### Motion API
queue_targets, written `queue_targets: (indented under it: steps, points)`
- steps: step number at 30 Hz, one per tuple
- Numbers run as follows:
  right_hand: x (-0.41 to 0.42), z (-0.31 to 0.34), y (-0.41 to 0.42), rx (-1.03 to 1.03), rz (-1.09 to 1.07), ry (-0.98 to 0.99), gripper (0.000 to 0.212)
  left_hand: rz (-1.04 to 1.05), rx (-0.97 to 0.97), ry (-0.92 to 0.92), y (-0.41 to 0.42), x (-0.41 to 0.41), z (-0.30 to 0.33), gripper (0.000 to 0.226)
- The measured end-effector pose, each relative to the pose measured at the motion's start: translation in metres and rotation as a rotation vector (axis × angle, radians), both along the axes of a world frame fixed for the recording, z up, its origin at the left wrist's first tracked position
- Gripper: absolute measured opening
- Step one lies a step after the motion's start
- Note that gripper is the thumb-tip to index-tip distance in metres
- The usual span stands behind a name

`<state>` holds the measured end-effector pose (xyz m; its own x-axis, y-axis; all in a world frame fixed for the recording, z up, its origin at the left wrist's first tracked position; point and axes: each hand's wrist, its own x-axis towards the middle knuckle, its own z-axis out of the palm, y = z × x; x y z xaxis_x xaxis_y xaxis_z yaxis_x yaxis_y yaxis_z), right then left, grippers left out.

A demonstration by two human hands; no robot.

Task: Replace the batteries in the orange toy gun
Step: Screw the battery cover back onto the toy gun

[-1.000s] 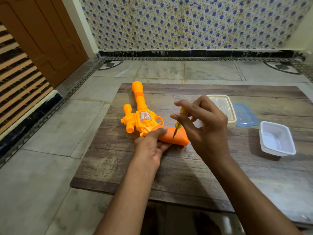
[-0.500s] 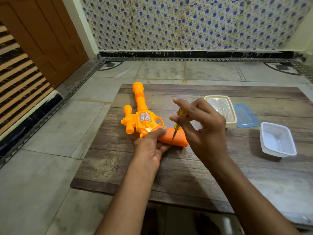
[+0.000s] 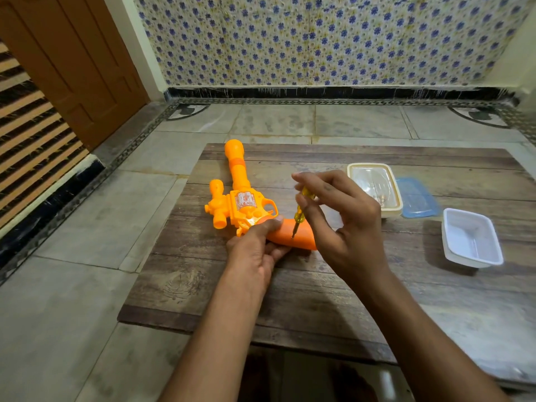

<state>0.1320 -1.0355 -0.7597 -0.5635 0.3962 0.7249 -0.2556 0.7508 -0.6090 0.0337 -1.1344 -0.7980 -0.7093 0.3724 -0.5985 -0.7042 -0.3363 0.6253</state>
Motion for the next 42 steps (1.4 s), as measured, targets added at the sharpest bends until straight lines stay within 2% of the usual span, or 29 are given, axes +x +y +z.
queue_targets:
  steps: [5, 10, 16, 22, 27, 33, 36, 38, 42]
  points:
    - [-0.0004, 0.0017, 0.0013, -0.011, -0.026, 0.003, 0.025, 0.005, -0.016, 0.006, 0.0006, 0.0011, 0.0026, 0.051]
    - [-0.0018, -0.0009, 0.0038, 0.014, -0.102, 0.015, 0.033, -0.006, -0.019, 0.005, -0.0001, 0.0006, 0.0014, 0.054]
    - [0.0012, 0.0016, 0.0032, -0.014, 0.026, 0.0, 0.034, 0.003, -0.022, 0.0, 0.0009, -0.0004, 0.0023, 0.048]
    - [-0.0006, 0.0001, 0.0022, 0.042, -0.085, -0.001, 0.029, -0.015, -0.022, 0.001, -0.0006, -0.0006, 0.0005, 0.052]
    - [0.0007, 0.0045, 0.0032, -0.021, 0.062, -0.019, 0.035, 0.002, -0.023, 0.003, 0.0003, -0.0003, 0.0011, 0.051]
    - [-0.0006, 0.002, 0.0021, 0.026, -0.077, -0.009, 0.028, -0.014, -0.025, 0.001, -0.0003, -0.0007, -0.0005, 0.051]
    - [0.0005, 0.0033, 0.0028, -0.018, -0.002, -0.011, 0.023, -0.012, -0.015, -0.001, 0.0, -0.0003, 0.0016, 0.046]
    - [0.0012, 0.0042, 0.0036, -0.033, 0.041, -0.014, 0.028, -0.01, -0.031, -0.007, 0.0002, -0.0008, 0.0019, 0.046]
    - [0.0001, 0.0037, 0.0024, -0.003, -0.035, -0.006, 0.028, -0.019, -0.034, 0.005, -0.0007, -0.0015, -0.0022, 0.054]
